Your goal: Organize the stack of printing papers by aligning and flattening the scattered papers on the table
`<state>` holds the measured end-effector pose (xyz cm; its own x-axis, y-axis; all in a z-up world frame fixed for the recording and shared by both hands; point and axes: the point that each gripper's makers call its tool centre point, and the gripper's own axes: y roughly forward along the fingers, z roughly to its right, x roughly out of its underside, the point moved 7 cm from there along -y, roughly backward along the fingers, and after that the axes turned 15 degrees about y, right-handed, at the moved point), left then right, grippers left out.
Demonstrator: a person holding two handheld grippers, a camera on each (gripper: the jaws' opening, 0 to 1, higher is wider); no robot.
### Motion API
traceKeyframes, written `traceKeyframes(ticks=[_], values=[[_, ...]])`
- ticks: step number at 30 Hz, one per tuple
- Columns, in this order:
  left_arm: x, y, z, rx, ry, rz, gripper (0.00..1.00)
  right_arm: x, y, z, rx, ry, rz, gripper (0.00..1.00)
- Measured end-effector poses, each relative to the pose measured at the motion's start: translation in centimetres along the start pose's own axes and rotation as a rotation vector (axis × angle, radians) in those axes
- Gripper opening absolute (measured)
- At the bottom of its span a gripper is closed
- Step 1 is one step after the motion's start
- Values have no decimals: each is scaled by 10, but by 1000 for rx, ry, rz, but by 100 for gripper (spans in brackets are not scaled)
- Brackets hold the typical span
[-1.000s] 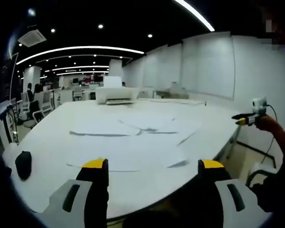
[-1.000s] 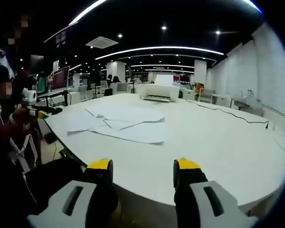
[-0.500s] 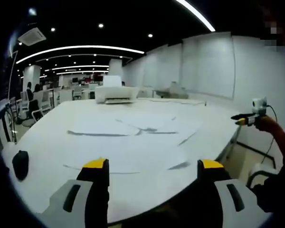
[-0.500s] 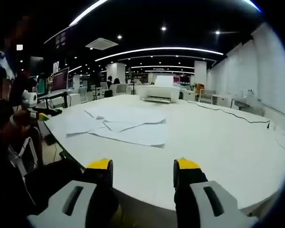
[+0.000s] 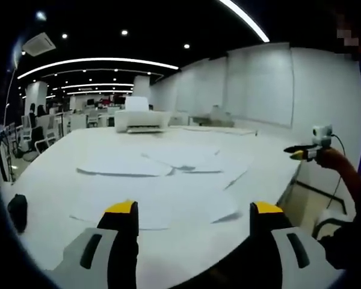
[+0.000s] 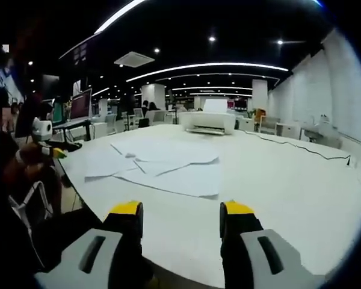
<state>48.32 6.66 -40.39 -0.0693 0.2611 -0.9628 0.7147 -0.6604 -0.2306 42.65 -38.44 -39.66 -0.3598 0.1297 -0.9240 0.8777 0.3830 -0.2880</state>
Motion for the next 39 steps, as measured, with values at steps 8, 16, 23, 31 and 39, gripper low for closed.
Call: traceKeyframes(ticks=[8,16,23,31,39], values=[[5,6,-5,-7,6,-11,78,-2,12,1,-18,3,-4,46],[5,9,-8,-4,6,-14,78,-3,18,1,-23,7,-2,46],[3,12,-6,4,7,-11,78,-8,30,4,-35,-17,-17,45],[3,20,-5,8,-1,-6,78,-16,52,15,-48,-52,-42,45],[4,29,-5,17,1,-3,77,-17,68,18,-75,-57,-53,45]])
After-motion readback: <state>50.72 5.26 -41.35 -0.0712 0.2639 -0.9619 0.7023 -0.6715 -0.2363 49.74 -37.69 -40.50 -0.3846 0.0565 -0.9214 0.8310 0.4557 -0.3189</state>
